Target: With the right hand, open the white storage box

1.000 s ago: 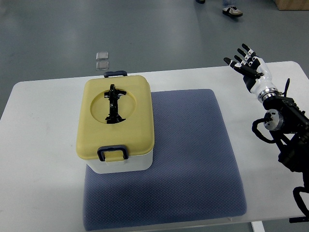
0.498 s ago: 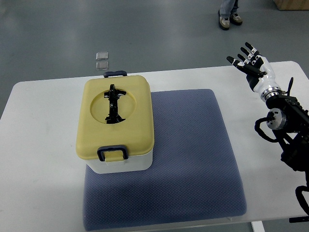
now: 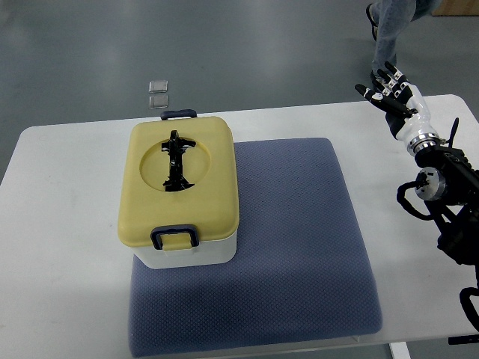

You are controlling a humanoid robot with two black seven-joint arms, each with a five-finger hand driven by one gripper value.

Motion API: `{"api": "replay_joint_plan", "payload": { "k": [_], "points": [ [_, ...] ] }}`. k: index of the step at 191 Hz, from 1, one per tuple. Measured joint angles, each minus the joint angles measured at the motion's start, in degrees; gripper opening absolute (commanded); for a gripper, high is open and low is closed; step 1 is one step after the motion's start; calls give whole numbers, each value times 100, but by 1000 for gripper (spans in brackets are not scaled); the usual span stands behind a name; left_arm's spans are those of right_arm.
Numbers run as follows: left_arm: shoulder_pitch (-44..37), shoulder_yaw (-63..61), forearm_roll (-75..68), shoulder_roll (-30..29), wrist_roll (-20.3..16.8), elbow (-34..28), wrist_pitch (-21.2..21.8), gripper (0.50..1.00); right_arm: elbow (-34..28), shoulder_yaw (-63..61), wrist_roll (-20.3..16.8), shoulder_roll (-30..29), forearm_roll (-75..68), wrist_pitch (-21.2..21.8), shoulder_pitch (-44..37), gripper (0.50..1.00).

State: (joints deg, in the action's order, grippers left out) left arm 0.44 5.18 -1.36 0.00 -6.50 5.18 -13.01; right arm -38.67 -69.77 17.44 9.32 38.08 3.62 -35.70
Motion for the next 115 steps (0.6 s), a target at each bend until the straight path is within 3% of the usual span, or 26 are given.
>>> {"api": "replay_joint_plan", "payload": {
  "k": [89,115],
  "points": [
    [0,0,0,0,0,0,0,1000,-16,-33,71,69,-2,45,-65,946],
    [0,0,0,0,0,0,0,1000,-70,36,70,265,17,446,-197,944]
  ]
}}
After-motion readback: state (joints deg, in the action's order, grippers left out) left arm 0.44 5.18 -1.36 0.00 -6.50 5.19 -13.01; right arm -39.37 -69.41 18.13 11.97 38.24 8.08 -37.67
